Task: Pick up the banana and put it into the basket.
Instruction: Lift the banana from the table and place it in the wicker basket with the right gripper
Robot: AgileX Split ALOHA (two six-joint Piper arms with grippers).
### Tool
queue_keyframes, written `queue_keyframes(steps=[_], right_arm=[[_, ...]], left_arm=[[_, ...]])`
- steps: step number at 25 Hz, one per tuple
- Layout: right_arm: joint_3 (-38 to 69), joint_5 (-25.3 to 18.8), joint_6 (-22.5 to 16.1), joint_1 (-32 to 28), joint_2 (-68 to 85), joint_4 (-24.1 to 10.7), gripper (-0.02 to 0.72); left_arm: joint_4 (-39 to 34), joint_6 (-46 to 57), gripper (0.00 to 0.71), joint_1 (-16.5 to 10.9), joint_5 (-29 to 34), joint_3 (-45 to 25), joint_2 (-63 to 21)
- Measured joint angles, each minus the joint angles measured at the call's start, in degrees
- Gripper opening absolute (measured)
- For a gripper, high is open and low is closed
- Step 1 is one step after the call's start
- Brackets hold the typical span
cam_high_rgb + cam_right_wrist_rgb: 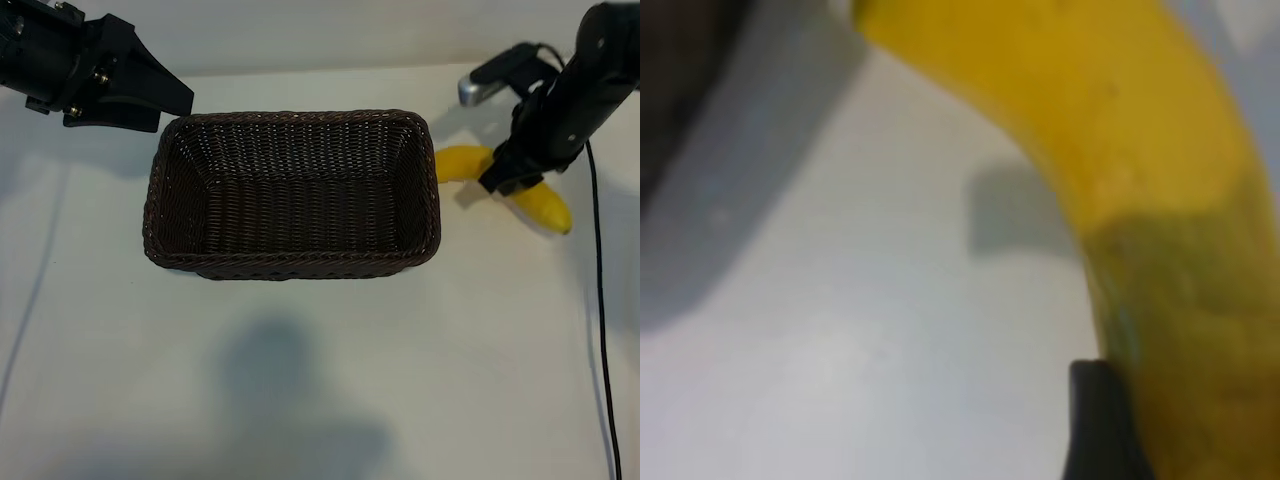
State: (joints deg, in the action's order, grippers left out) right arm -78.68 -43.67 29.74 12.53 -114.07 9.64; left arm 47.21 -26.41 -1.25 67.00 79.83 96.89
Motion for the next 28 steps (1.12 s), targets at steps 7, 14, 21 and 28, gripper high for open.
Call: queue_keyframes(steps=[7,14,21,28], right_arm=[[-2.8,-12.7,-1.2,0.0,12.3,1.1,0.42],[-7.2,-17.2,-4.0,0.5,17.1,2.5,0.416],[-7.4,-19.4,-4.2,0.5,17.1,6.7,0.416],[-7.4,-19.0,-3.6,0.7,17.1,9.6,0.416]], left_arm=[[0.1,0.0,0.573,0.0,-0.2,0.0,0.0],[0.1,1.1,0.573,0.0,-0.1,0.0,0.0],[0.1,1.2,0.573,0.0,0.2,0.0,0.0],[0.1,1.2,0.573,0.0,0.2,0.0,0.0]])
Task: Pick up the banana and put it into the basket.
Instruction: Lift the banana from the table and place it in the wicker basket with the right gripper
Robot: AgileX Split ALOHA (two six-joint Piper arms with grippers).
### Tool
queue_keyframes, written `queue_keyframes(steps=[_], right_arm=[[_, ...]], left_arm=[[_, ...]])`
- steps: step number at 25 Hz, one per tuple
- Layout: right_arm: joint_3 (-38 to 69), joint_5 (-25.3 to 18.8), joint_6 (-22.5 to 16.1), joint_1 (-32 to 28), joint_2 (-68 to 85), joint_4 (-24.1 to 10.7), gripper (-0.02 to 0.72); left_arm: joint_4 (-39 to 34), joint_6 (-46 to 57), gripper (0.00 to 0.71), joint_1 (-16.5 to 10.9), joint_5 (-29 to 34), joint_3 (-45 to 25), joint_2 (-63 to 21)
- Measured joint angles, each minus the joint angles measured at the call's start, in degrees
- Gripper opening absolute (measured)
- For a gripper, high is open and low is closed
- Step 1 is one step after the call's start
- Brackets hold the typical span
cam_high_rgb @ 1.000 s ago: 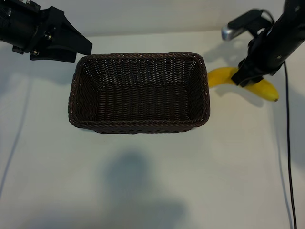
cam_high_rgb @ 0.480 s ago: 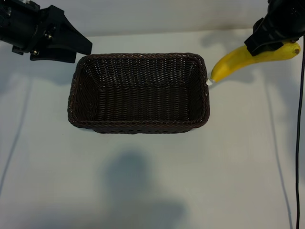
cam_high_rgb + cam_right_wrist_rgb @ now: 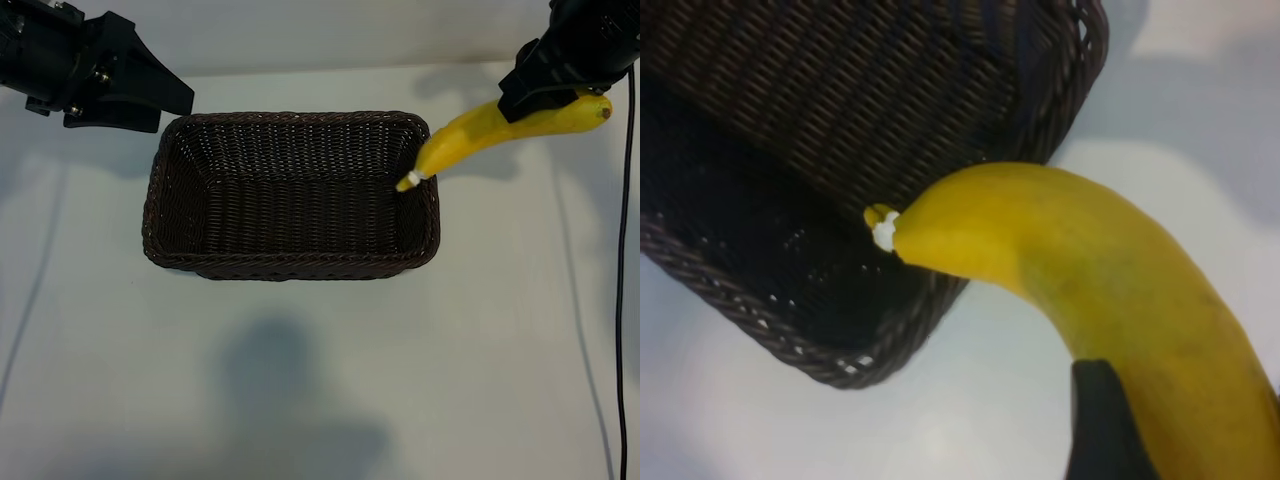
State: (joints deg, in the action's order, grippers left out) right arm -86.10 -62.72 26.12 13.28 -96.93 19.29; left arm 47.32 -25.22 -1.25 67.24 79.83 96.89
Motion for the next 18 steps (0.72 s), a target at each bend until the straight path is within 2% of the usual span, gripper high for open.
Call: queue_keyframes(steps=[3,9,14,18], right_arm=[[0.0,2.7,0.1,2.4,0.0,2.4,0.416],[0.0,13.9,0.2,10.5,-1.7,5.4,0.415],[0.0,19.0,0.2,15.5,-6.7,5.7,0.415],[0.0,22.6,0.3,17.8,-10.4,7.3,0.415]], left_arm=[[0.0,0.0,0.573,0.0,0.0,0.0,0.0],[0.0,0.0,0.573,0.0,0.0,0.0,0.0],[0.0,0.0,0.573,0.0,0.0,0.0,0.0],[0.0,0.0,0.573,0.0,0.0,0.0,0.0]])
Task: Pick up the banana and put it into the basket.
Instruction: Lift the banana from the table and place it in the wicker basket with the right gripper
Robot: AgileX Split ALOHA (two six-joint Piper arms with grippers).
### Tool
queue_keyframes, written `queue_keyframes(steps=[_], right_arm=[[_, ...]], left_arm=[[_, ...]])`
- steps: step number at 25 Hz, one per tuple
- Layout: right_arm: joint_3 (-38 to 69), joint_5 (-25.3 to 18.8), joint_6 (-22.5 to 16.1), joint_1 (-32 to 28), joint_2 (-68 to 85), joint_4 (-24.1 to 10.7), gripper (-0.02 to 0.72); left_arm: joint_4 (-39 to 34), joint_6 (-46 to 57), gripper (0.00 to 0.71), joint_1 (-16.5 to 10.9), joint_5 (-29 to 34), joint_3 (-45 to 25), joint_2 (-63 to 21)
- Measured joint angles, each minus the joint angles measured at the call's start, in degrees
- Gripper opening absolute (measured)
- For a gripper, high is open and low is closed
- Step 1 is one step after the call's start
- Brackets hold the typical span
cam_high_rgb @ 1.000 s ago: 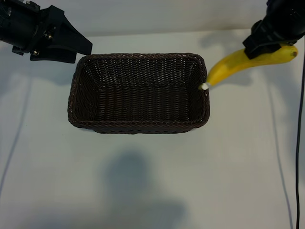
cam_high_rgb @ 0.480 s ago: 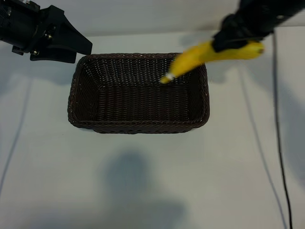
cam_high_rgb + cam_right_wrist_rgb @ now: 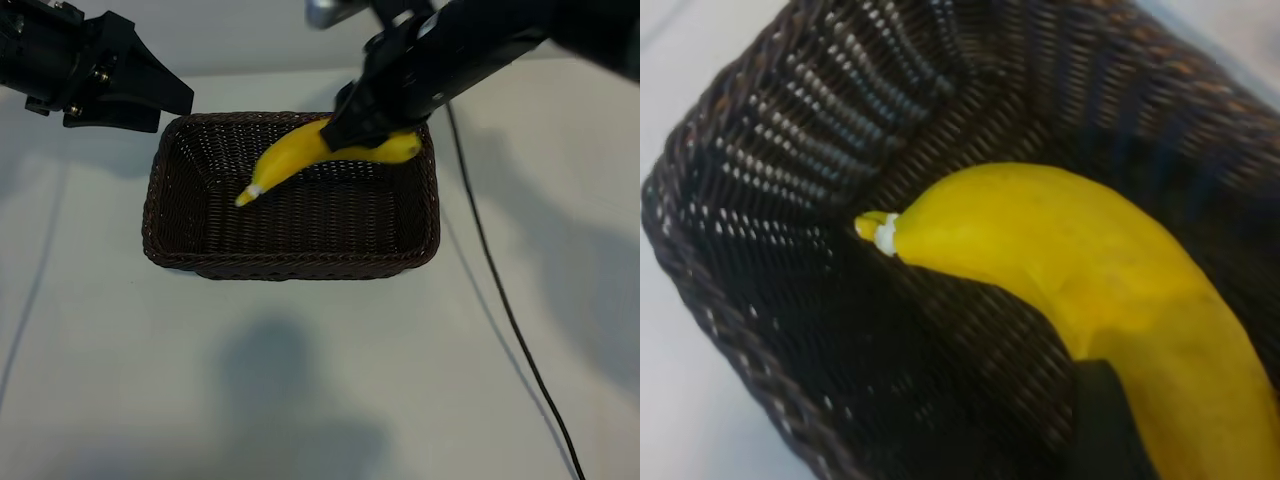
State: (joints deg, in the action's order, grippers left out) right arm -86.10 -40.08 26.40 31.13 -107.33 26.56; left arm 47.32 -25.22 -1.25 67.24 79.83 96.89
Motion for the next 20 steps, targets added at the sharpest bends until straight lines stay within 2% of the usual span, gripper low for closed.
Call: queue_keyframes(steps=[3,6,10,12,14,20], right_arm=[[0.0,1.3,1.1,0.7,-0.7,0.6,0.415],[-1.0,-0.6,1.1,0.5,-0.7,0.2,0.428],[-2.6,-2.5,-2.1,0.5,-0.7,-1.2,0.581],[-4.5,-5.6,-3.6,0.2,-0.7,-2.2,0.611],[-6.7,-9.3,-4.2,-0.7,-0.2,-2.4,0.602],[-9.4,-20.0,-3.6,-7.2,6.6,-3.2,0.488]], left_arm=[[0.0,0.0,0.573,0.0,0.0,0.0,0.0],[0.0,0.0,0.573,0.0,0.0,0.0,0.0],[0.0,0.0,0.573,0.0,0.0,0.0,0.0],[0.0,0.0,0.573,0.0,0.0,0.0,0.0],[0.0,0.0,0.573,0.0,0.0,0.0,0.0],[-0.9,0.0,0.573,0.0,0.1,0.0,0.0]])
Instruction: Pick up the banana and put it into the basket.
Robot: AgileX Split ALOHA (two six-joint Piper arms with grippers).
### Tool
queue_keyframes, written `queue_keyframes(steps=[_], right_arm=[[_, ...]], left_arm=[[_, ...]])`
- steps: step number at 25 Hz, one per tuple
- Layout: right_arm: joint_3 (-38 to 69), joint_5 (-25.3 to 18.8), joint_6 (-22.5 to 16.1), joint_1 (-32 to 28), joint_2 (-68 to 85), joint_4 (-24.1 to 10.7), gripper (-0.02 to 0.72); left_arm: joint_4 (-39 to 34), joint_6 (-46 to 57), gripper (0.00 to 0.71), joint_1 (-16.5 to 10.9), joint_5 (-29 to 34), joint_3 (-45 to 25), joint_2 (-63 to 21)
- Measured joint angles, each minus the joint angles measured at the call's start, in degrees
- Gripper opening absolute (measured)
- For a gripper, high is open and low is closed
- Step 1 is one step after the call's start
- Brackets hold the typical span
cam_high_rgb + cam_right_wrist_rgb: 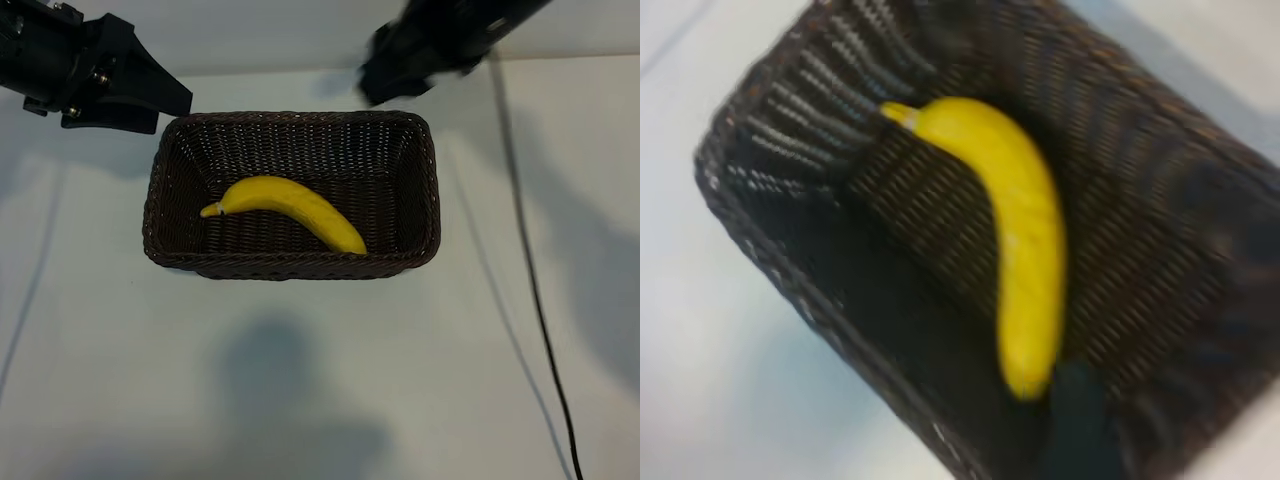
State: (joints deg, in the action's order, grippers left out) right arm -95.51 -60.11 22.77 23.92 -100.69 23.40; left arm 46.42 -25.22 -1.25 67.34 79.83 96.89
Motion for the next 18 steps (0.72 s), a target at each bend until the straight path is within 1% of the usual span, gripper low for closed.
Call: queue_keyframes(steps=[3,5,7,9,14,16,18], right_arm=[[-0.1,-4.9,1.2,-4.0,2.4,-0.5,0.471],[0.3,-6.9,2.4,-5.8,3.1,-0.6,0.471],[2.2,-7.6,4.7,-7.1,3.5,-0.5,0.474],[5.5,-6.9,7.9,-7.8,3.9,0.8,0.481],[15.4,-1.3,19.2,-8.9,5.2,8.9,0.486],[17.1,-0.3,22.0,-8.9,6.3,10.4,0.488],[17.4,-0.1,23.5,-8.9,7.4,11.0,0.487]], left_arm=[[0.0,0.0,0.573,0.0,0.0,0.0,0.0],[0.0,0.0,0.573,0.0,0.0,0.0,0.0],[0.0,0.0,0.573,0.0,0.0,0.0,0.0],[0.0,0.0,0.573,0.0,0.0,0.0,0.0],[-0.2,-0.6,0.573,0.0,0.0,0.1,0.0],[-0.2,-1.8,0.573,0.0,0.0,0.1,0.0],[-0.2,-3.3,0.573,0.0,0.0,0.1,0.0]])
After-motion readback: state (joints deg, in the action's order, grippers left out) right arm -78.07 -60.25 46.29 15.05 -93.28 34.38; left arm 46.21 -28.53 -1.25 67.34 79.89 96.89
